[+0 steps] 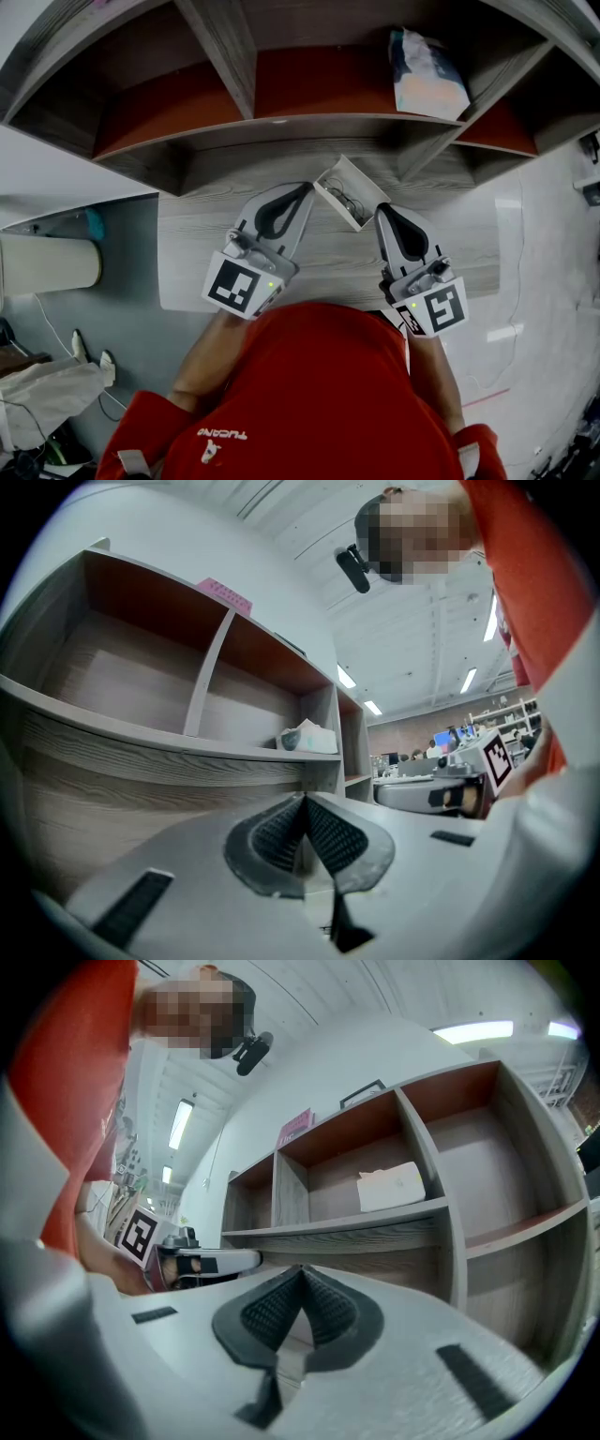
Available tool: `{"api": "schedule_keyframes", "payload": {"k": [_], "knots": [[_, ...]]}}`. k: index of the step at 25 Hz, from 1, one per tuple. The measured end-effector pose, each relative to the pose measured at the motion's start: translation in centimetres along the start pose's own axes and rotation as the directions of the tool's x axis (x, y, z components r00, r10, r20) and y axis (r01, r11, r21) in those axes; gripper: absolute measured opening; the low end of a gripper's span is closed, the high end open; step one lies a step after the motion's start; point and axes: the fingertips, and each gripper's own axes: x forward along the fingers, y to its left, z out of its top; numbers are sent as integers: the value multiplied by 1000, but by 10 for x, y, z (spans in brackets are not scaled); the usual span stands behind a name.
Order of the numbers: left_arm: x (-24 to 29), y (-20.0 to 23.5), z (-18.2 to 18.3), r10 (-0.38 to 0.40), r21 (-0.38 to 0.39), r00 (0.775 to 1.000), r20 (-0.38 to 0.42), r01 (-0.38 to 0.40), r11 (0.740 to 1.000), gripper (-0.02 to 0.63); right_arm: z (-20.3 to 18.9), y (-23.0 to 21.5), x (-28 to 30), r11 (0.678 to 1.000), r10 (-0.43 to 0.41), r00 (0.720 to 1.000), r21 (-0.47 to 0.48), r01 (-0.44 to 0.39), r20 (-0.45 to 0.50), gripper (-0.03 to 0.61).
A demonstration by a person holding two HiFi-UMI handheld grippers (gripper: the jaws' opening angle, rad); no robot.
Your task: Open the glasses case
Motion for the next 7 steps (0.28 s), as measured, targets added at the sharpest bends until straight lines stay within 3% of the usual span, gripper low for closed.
{"api": "schedule_keyframes", "payload": {"k": [7], "knots": [[0, -2, -3, -4, 1, 1000, -11, 4, 1000, 9, -1, -2, -4, 1000, -7, 1000, 0, 7, 1, 3]]}}
